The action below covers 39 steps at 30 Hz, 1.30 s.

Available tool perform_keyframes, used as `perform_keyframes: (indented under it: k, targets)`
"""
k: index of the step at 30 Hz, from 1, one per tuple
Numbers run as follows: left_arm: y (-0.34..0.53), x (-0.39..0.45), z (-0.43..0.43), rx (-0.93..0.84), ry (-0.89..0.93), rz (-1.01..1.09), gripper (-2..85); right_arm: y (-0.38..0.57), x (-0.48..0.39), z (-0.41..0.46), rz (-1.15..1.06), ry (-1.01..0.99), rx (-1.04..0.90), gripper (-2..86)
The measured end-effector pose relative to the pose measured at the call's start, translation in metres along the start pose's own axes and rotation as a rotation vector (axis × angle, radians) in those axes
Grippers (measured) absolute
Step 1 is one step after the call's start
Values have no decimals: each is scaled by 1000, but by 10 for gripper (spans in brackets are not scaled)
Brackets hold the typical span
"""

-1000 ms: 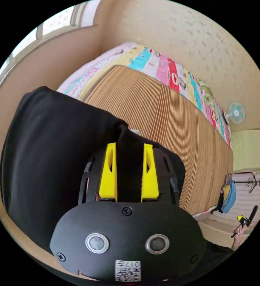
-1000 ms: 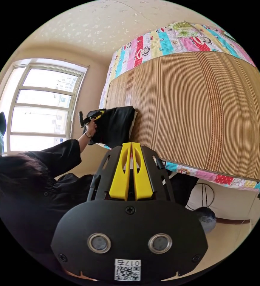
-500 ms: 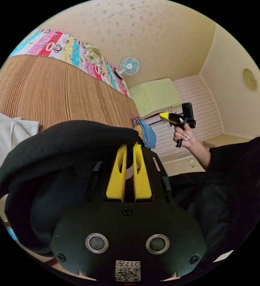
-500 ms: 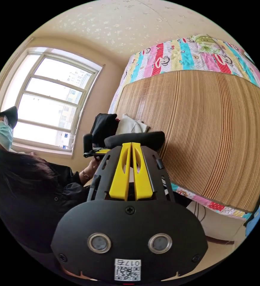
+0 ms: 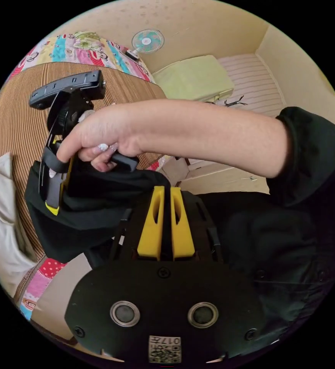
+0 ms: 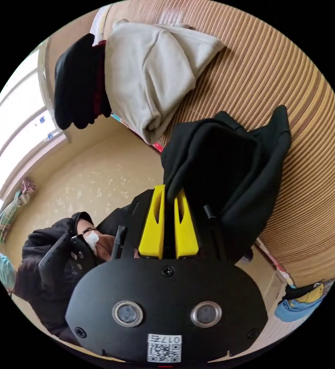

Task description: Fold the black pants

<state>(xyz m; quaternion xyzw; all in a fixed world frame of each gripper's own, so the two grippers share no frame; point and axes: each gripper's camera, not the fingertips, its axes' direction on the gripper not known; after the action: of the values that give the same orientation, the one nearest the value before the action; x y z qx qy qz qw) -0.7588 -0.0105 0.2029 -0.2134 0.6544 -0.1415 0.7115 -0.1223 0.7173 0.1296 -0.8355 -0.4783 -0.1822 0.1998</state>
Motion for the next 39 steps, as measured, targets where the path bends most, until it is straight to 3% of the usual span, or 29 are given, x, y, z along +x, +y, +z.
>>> perform_keyframes:
  k: [2,4,8,11,15,19,22,24,26,31,36,39]
  targets:
    - [-6,4,-8,39,56,8,4,60,3,-67,-70,-191,246,26]
    - [-23,20,-15,62,75,69,3,117,-4,-117,-170,-244,409,23]
    - [-76,99,-26,65,23,395,2,261,-48,-227,-492,-303,758,18]
    - [-98,151,-37,109,-68,598,6,327,-115,-271,-769,-158,791,14]
    - [-111,152,-30,91,-112,557,14,307,-174,-252,-927,27,598,14]
    - [-89,82,19,-102,-232,352,3,165,-139,-150,-651,137,352,18]
    - [-42,11,42,-186,-20,121,-5,83,-56,-57,-357,134,112,12]
    - [-13,-26,48,-217,16,-69,-3,78,-26,-33,-341,-33,69,9]
    - [16,-56,36,-169,-29,-246,11,96,4,-28,-288,-236,120,8]
    - [-3,-96,21,-20,-126,-423,69,144,63,-61,-89,-262,276,19]
    - [-116,-88,65,21,-92,-233,75,234,126,-92,189,-501,611,41]
    - [-195,-62,142,-172,-126,-58,115,294,157,-62,453,-684,775,69]
